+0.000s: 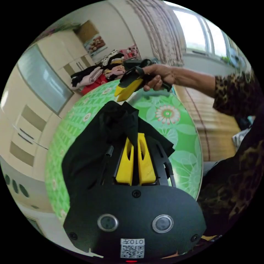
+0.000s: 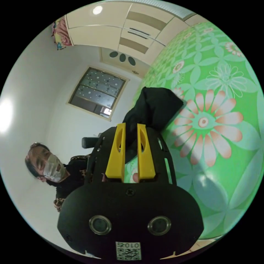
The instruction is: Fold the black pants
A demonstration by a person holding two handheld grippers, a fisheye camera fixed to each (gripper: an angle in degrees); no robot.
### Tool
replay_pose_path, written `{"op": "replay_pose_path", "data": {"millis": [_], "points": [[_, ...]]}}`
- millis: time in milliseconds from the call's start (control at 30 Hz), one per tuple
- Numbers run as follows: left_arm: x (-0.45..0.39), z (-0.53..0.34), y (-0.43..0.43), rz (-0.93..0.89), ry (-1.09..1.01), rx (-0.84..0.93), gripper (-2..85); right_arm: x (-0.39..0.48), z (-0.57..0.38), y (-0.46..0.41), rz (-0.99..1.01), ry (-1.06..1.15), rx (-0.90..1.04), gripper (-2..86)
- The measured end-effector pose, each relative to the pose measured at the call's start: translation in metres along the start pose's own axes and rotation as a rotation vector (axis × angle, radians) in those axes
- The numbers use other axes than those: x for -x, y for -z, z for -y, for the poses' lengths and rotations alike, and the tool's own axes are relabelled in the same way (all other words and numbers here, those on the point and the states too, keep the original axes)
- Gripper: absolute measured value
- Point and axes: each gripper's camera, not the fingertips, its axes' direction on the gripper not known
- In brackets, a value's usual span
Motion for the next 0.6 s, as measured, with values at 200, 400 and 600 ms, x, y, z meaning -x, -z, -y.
{"op": "replay_pose_path", "data": {"millis": [200, 400, 600], "points": [[-0.103, 0.014, -0.011, 0.389, -0.307, 0.093, 1.5, 0.052, -0.015, 0.007, -0.160, 0.070, -0.028, 10.6], [-0.166, 0.012, -0.022, 0.599, -0.424, 0.102, 0.9, 0.104, -0.007, -0.003, -0.406, -0.010, 0.059, 11.9], [-0.230, 0.011, -0.039, 0.900, -0.650, 0.137, 0.4, 0.129, -0.006, -0.016, -0.750, -0.062, 0.122, 4.8]]}}
